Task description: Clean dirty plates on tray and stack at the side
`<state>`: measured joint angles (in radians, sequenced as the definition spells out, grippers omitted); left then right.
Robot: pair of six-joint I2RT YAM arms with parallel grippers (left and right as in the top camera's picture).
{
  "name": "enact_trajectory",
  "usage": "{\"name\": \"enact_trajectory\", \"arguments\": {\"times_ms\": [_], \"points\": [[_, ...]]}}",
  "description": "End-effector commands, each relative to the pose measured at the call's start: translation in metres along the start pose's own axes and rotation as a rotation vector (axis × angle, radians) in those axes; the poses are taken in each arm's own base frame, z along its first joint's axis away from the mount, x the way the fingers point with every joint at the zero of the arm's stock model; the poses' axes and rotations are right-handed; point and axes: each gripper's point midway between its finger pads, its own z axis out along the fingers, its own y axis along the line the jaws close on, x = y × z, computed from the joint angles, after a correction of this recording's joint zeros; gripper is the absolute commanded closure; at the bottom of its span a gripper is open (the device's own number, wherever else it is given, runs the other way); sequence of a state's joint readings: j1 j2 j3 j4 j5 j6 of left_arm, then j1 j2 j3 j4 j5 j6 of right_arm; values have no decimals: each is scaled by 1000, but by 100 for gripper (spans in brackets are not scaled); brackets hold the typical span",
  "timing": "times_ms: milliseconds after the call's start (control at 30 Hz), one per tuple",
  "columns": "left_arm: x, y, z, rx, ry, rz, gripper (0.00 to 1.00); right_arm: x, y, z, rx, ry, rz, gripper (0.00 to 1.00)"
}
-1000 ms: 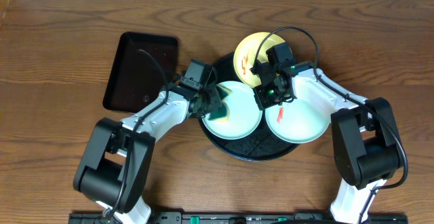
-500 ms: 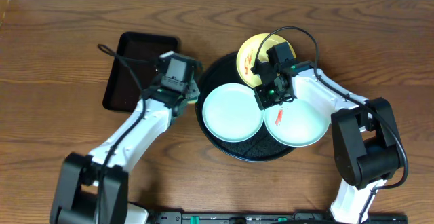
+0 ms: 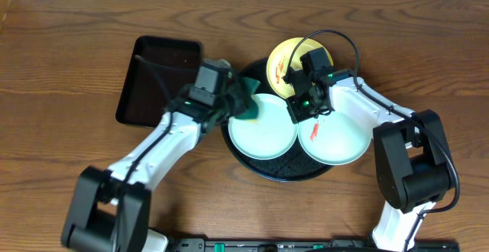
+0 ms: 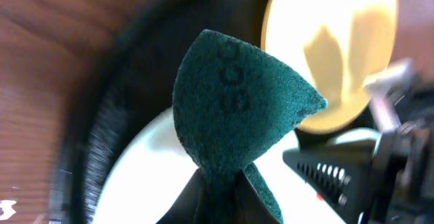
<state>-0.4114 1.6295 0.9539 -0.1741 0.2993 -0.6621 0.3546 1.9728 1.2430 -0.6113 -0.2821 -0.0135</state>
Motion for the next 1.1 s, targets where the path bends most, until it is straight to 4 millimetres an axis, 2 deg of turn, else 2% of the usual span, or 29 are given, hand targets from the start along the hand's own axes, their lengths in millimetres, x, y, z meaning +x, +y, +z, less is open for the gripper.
{"name": "enact_trajectory", "arguments": {"times_ms": [0,67,167,300,467,633,733,900,1067], "points": [[29,4,24,-3,110,-41,92,5,-13,5,68,24,-13,99],[37,11,35,-25,138,-45,93,5,-13,5,68,23,-13,99],[48,34,53,-98,171,-63,93,5,-13,5,68,24,-13,99],[50,62,57,-230,151,-66,92,6,-13,5,68,26,-12,99],[34,89,35,-406,48,-43,93,6,-13,5,68,28,-12,99],[3,113,-11,-621,-133,3,93,6,-13,5,68,29,-11,99],[-7,108,-31,-620,-187,0,93,7,-13,5,68,29,-11,99],[-28,79,-67,-517,-300,-12,93,6,-12,4,62,29,-11,99],[-39,56,-102,-431,-391,-20,92,-6,3,-9,1,-5,-20,99]]}}
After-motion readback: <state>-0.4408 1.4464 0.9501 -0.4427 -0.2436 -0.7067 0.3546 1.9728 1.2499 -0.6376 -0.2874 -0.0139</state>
